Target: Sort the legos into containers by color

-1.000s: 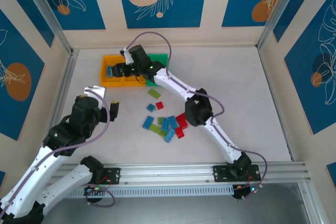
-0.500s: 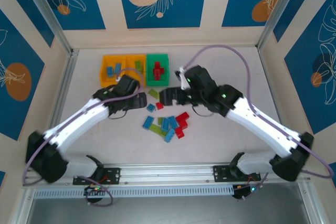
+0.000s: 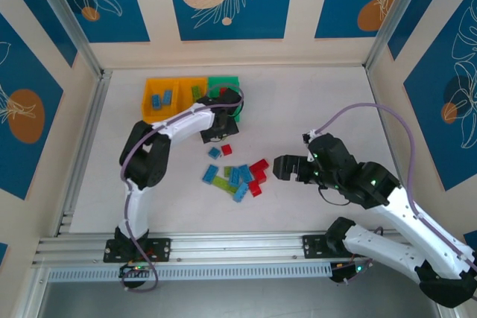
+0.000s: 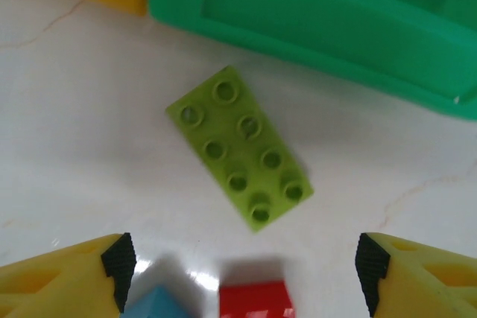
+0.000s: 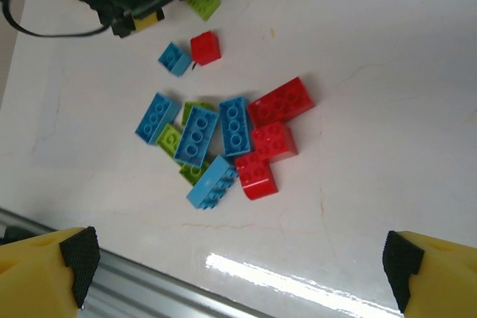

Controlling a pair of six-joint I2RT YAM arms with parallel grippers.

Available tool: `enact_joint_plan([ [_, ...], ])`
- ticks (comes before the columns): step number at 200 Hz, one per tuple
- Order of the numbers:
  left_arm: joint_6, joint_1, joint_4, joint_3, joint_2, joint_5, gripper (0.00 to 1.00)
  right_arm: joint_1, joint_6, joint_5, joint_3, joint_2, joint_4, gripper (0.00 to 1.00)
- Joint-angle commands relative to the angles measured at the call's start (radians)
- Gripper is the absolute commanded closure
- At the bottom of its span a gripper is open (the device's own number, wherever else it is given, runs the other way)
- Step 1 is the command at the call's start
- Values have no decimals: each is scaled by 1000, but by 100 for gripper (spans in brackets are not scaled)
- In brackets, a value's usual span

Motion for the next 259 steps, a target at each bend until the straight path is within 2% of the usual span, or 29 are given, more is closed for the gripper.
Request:
enact_joint_plan([
  [1,-40,10,-56,72,55,-40,25,-36,-2,55,-2,8,-12,0],
  [51,-4,18,-77,140,142,-22,25,-102,-44,-17,40,18,11,0],
  [103,23,23,-50,25,112,-26,45,-103,-14,-59,49,17,2,1],
  [117,36,32,-18,-32,85,-4,53,-103,-9,-69,52,14,0,1],
  [173,93,52,90,-236,-82,52,70,-97,17,-86,42,18,1,1],
  [208,132,52,77,-293,-255,85,71,-94,24,-82,45,19,6,1],
  [235,171,56,53,-278,-376,-7,71,-92,31,-78,47,18,0,1],
  [259,221,100,45,-191,-358,-64,71,-91,32,-81,53,10,-19,1],
])
